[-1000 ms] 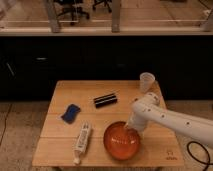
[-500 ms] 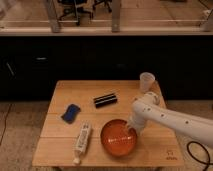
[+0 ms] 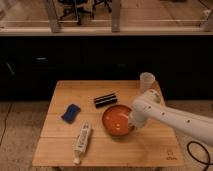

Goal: Pick up the ceramic bowl

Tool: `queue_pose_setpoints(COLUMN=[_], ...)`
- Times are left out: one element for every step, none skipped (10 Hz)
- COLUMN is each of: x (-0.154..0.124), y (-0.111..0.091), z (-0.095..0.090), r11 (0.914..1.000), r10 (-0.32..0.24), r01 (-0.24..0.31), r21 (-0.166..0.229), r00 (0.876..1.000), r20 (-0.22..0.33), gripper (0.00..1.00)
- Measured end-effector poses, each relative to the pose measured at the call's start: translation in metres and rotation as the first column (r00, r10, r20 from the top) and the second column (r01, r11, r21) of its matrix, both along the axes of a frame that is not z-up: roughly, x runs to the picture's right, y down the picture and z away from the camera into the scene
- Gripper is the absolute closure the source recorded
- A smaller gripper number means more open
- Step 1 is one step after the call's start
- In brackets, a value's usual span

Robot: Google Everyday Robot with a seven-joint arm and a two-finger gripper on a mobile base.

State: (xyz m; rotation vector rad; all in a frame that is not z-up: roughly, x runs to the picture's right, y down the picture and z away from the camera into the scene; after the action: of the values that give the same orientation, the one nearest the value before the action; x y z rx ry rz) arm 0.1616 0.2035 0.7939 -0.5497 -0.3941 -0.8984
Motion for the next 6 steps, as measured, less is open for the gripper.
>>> queue_pose_setpoints(x=[0.001,0.002,0.003,0.005,0.006,0.008], y=[-0.012,-0.018,-0.020,-0.023,-0.024,-0.025], z=[-0.007,-0.009,-0.009,-0.007,-0.008,-0.009], r11=[0.9999,0.9998,0.9998,0.9998,0.9998,0.9997], r10=[-0.006,-0.012,-0.012,-0.011,-0.010,-0.007], r01=[0.006,0.011,0.012,0.010,0.009,0.006], r21=[0.012,0.014,0.016,0.019,0.020,0.024], r00=[1.000,1.000,1.000,1.000,1.000,1.000], r20=[0.004,0.007,0.007,0.010,0.014,0.018], gripper=[1.00,1.00,1.00,1.00,1.00,1.00])
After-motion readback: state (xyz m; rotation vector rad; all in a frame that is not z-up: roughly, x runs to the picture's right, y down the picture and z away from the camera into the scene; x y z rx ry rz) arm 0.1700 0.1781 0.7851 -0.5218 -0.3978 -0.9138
